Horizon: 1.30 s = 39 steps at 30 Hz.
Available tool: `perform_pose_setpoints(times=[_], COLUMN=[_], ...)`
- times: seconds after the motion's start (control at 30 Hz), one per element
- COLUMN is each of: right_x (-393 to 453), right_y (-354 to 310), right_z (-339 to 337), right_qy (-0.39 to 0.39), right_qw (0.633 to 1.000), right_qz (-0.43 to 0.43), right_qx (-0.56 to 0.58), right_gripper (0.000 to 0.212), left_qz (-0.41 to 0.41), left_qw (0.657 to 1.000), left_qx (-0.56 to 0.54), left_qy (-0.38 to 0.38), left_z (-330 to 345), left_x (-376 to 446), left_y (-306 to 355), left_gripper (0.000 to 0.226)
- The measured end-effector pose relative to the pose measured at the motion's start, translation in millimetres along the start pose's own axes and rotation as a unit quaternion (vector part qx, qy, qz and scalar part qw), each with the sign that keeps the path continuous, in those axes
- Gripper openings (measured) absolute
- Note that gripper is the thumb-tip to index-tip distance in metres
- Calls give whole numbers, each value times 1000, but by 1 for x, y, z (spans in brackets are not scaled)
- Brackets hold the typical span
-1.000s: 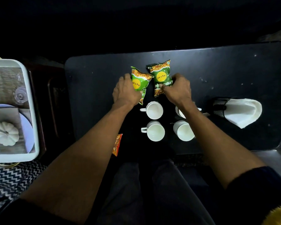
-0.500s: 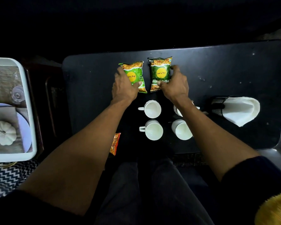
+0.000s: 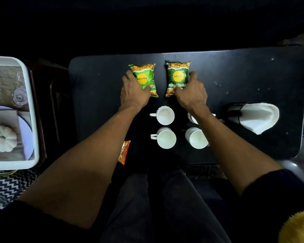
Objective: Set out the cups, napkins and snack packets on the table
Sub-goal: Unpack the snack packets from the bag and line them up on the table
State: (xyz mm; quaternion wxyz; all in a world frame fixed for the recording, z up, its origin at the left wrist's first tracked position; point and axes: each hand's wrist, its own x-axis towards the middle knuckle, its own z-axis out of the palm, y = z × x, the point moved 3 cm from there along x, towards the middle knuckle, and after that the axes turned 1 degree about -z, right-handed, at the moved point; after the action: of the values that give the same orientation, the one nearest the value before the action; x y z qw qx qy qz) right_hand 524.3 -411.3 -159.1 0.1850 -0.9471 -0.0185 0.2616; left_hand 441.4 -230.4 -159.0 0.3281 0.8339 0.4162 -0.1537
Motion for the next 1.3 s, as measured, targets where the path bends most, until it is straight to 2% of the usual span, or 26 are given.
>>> perform_pose_setpoints(times=[0.17, 0.27, 0.33, 0.43, 0.5, 0.57, 0.63, 0.7, 0.77, 0.87, 0.97, 1.07, 1.13, 1.2, 1.3], right_x=[-21, -38, -50, -71, -85, -99, -110, -122, -132, -144, -156, -168, -170, -169, -164], right_y=[-10, -17, -23, -34, -42, -49, -54, -58, -62, -65, -69, -76, -79, -81, -78], right_z=[-2, 0, 3, 11, 19, 27, 35, 42, 48, 53, 58, 61, 60, 56, 47], right_qy=[28, 69, 90, 106, 112, 107, 94, 84, 71, 59, 22, -27, -84, -140, -190], right_qw=[999, 995, 993, 990, 987, 985, 985, 983, 982, 982, 981, 970, 945, 892, 853], right_qz=[-22, -36, -50, -88, -114, -132, -143, -157, -170, -179, -189, -176, -97, -35, -33], right_qx=[-41, -56, -51, -37, -32, -28, -35, -34, -26, -11, 44, 165, 302, 429, 484], right_gripper=[63, 56, 52, 47, 44, 42, 42, 42, 42, 41, 36, 34, 38, 39, 32], left_qz=[-16, -36, -41, -33, -69, -134, -190, -197, -169, -139, -126, -59, -1, 65, 148], left_qw=[999, 998, 998, 999, 996, 990, 981, 980, 985, 990, 980, 960, 953, 956, 957], left_qx=[-43, -51, -46, 27, 56, 31, -5, -30, -28, -35, -150, -263, -286, -260, -213], left_qy=[7, 10, -9, -24, 9, 35, 30, 3, -11, 11, 35, 72, 102, 122, 131], left_z=[-9, -13, -13, -7, -5, -2, 1, 5, 5, -2, -16, -33, -42, -52, -64], left_x=[-16, -41, -62, -101, -126, -147, -160, -166, -167, -159, -149, -147, -149, -151, -151], left_y=[-22, -53, -77, -113, -134, -153, -169, -180, -186, -184, -171, -150, -137, -126, -108], left_gripper=[83, 69, 68, 77, 89, 103, 116, 124, 124, 114, 104, 99, 97, 96, 95])
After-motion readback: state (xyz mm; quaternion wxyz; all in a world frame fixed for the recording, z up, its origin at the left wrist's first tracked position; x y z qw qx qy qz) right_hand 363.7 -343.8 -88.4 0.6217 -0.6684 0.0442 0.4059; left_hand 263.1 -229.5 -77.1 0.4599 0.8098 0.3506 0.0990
